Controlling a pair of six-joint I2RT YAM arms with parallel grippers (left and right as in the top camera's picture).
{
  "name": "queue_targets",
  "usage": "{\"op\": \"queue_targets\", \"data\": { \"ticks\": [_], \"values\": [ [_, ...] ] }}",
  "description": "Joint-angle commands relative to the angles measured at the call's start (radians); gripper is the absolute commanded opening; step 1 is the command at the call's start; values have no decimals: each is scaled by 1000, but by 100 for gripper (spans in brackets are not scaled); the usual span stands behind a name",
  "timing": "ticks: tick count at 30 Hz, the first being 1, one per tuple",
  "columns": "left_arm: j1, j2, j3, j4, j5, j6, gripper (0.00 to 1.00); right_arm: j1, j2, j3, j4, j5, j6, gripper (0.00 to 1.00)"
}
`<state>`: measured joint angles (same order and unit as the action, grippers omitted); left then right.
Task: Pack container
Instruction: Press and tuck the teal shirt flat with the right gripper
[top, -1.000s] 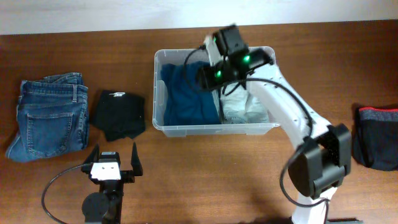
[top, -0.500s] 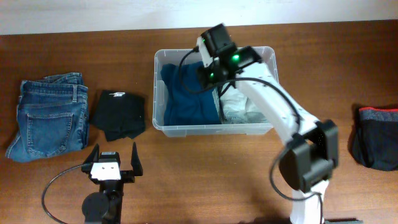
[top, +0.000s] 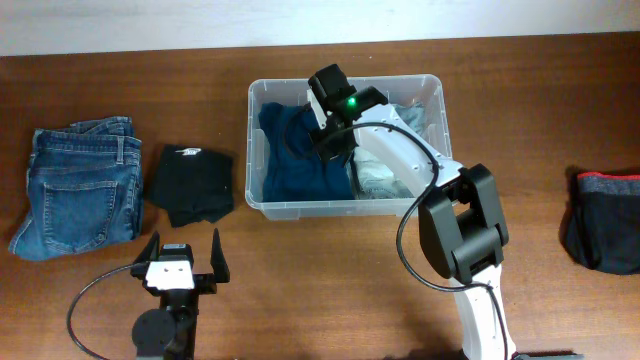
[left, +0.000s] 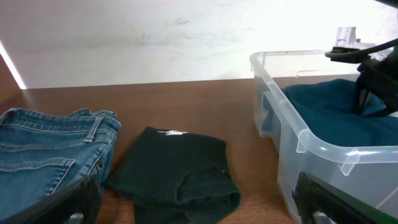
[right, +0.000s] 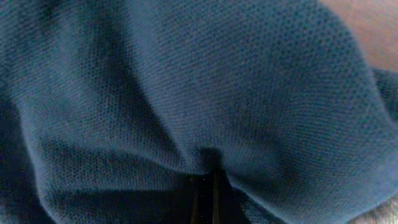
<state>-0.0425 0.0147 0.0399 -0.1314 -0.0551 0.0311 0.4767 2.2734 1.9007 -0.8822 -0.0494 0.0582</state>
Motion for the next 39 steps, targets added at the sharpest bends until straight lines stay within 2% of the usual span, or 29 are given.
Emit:
{"op": "queue_targets", "data": {
  "ticks": [1,8,13,18,25,34,39],
  "values": [
    [5,-8,-8,3,14,16,100,6,24,10,-89,-2,-2,4],
    [5,-8,-8,3,15,16,99,19,-159,54,-238,-2,-3,4],
    [5,-8,-8,3,14,16,99,28,-334,54,-267,-2,-1,4],
    [5,-8,-8,3,14,16,99,28,-423,54,-328,-7,2,4],
    [5,-8,-8,3,15,16,99,28,-440,53,-389,-6,1,4],
    [5,-8,-8,3,14,16,99,37,-440,42,-389,-18,1,4],
    [5,-8,-8,3,14,16,99,67,-434,-28,-350,-18,1,4]
  ]
}}
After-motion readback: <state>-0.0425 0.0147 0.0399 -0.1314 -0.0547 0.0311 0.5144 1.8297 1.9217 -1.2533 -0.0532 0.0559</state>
